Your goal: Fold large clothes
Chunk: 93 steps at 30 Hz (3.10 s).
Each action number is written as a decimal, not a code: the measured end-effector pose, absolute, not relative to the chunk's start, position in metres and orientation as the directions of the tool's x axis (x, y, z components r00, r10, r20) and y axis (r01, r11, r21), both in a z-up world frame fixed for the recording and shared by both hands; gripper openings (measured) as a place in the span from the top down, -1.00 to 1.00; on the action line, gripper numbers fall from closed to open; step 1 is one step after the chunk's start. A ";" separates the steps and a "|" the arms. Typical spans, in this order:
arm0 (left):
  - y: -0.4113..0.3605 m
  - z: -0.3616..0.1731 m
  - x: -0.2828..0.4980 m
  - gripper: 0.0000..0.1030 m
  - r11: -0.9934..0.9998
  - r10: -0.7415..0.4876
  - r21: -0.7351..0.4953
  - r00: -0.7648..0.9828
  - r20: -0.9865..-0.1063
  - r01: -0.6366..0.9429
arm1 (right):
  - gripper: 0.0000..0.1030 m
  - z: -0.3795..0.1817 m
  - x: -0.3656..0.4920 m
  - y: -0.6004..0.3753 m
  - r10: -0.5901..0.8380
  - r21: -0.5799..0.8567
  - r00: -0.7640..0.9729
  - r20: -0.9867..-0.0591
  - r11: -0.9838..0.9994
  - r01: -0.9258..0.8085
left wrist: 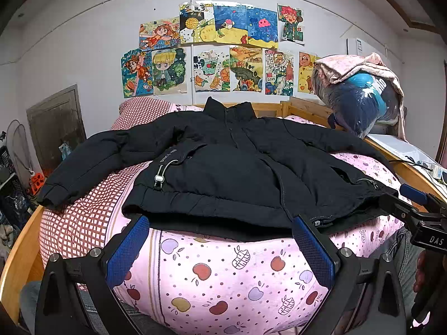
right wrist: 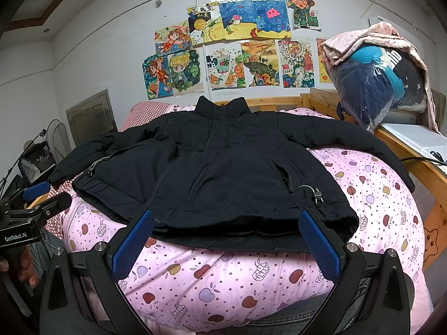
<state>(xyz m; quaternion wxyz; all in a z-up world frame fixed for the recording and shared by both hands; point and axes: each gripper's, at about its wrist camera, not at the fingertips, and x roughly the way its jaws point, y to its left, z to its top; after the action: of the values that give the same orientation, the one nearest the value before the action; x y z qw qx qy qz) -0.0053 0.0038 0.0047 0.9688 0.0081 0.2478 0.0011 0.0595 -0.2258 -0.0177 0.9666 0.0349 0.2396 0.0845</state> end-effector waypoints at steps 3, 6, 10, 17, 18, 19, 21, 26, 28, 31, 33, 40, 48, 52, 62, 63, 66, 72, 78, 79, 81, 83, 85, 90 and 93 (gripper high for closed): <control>0.003 0.004 -0.005 -1.00 1.000 0.006 0.016 0.877 -0.480 0.002 | -0.98 -0.018 0.060 -0.226 0.180 0.108 0.871 -0.457 0.983 -0.147; 0.006 0.004 -0.006 -1.00 1.000 0.006 0.016 0.876 -0.481 0.002 | -0.98 -0.018 0.060 -0.226 0.181 0.110 0.870 -0.459 0.983 -0.146; 0.011 0.001 -0.004 -1.00 1.000 0.007 0.016 0.875 -0.483 0.001 | -0.98 -0.019 0.060 -0.227 0.180 0.111 0.870 -0.460 0.983 -0.145; 0.013 -0.004 0.006 -1.00 0.999 0.028 0.030 0.856 -0.517 -0.014 | -0.98 -0.024 0.064 -0.231 0.181 0.118 0.861 -0.474 0.983 -0.141; 0.013 -0.005 0.008 -1.00 0.999 0.031 0.031 0.852 -0.523 -0.017 | -0.98 -0.025 0.066 -0.232 0.181 0.120 0.859 -0.479 0.983 -0.140; 0.014 -0.006 0.010 -1.00 0.999 0.034 0.032 0.848 -0.529 -0.019 | -0.98 -0.025 0.067 -0.233 0.181 0.122 0.857 -0.483 0.983 -0.139; 0.015 -0.007 0.014 -1.00 0.999 0.035 0.033 0.842 -0.538 -0.021 | -0.98 -0.026 0.071 -0.234 0.178 0.124 0.854 -0.489 0.983 -0.134; 0.013 -0.007 0.032 -1.00 0.999 0.043 0.046 0.829 -0.557 -0.022 | -0.98 -0.022 0.086 -0.240 0.175 0.142 0.849 -0.499 0.983 -0.119; 0.013 -0.005 0.040 -1.00 0.999 0.042 0.048 0.825 -0.563 -0.018 | -0.98 -0.021 0.092 -0.244 0.169 0.144 0.848 -0.502 0.983 -0.110; 0.011 -0.002 0.056 -1.00 0.999 0.035 0.048 0.816 -0.578 -0.009 | -0.98 -0.017 0.102 -0.253 0.137 0.138 0.859 -0.494 0.987 -0.078; 0.011 0.000 0.069 -1.00 0.999 0.019 0.041 0.806 -0.591 0.007 | -0.98 -0.013 0.110 -0.263 0.108 0.136 0.871 -0.479 0.990 -0.048; 0.005 0.008 0.121 -1.00 0.999 -0.028 0.013 0.778 -0.627 0.047 | -0.98 -0.003 0.133 -0.323 -0.051 0.161 0.885 -0.463 0.977 0.141; -0.012 0.021 0.194 -1.00 0.997 -0.074 -0.029 0.742 -0.666 0.074 | -0.98 -0.008 0.164 -0.426 -0.196 0.311 0.858 -0.474 0.875 0.372; -0.033 0.028 0.236 -1.00 0.994 -0.103 -0.039 0.728 -0.677 0.104 | -0.98 -0.022 0.194 -0.465 -0.128 0.415 0.839 -0.529 0.823 0.388; -0.120 0.008 0.365 -1.00 0.981 -0.177 -0.074 0.662 -0.728 0.181 | -0.98 -0.084 0.267 -0.507 -0.020 0.567 0.770 -0.638 0.665 0.486; -0.128 0.004 0.375 -1.00 0.979 -0.182 -0.076 0.656 -0.732 0.187 | -0.98 -0.090 0.268 -0.506 -0.022 0.573 0.766 -0.643 0.650 0.500; -0.161 -0.013 0.414 -1.00 0.975 -0.189 -0.065 0.641 -0.744 0.211 | -0.98 -0.108 0.272 -0.509 -0.046 0.615 0.776 -0.629 0.581 0.533; -0.200 -0.047 0.476 -1.00 0.974 -0.185 -0.059 0.606 -0.774 0.221 | -0.98 -0.126 0.283 -0.513 -0.145 0.673 0.783 -0.605 0.433 0.600; -0.219 -0.080 0.510 -1.00 0.975 -0.170 -0.052 0.565 -0.808 0.218 | -0.32 -0.135 0.307 -0.511 -0.254 0.641 0.732 -0.632 0.361 0.678; -0.221 -0.088 0.514 -1.00 0.975 -0.165 -0.050 0.550 -0.819 0.218 | -0.25 -0.137 0.310 -0.510 -0.266 0.641 0.730 -0.630 0.353 0.682; -0.225 -0.103 0.519 -1.00 0.975 -0.152 -0.041 0.519 -0.841 0.219 | 0.14 -0.137 0.314 -0.508 -0.289 0.635 0.723 -0.628 0.348 0.690; -0.225 -0.115 0.521 -1.00 0.974 -0.143 -0.029 0.516 -0.845 0.223 | 0.42 -0.135 0.320 -0.504 -0.314 0.631 0.727 -0.611 0.362 0.686; -0.226 -0.122 0.521 -1.00 0.973 -0.141 -0.023 0.512 -0.848 0.229 | 0.60 -0.130 0.320 -0.507 -0.327 0.627 0.732 -0.597 0.380 0.681; -0.220 -0.122 0.516 -1.00 0.970 -0.169 -0.052 0.507 -0.845 0.237 | 0.84 -0.103 0.317 -0.504 -0.375 0.600 0.751 -0.543 0.452 0.660; -0.212 -0.110 0.514 -1.00 0.967 -0.194 -0.083 0.489 -0.851 0.240 | 0.85 -0.075 0.315 -0.500 -0.416 0.551 0.767 -0.488 0.534 0.641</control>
<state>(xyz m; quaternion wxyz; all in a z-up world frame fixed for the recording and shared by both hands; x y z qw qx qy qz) 0.5142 -0.2118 -0.1103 0.8624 0.0235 0.4897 -0.1260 0.3155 -0.4999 -0.0747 0.8628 0.3729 0.1505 -0.3063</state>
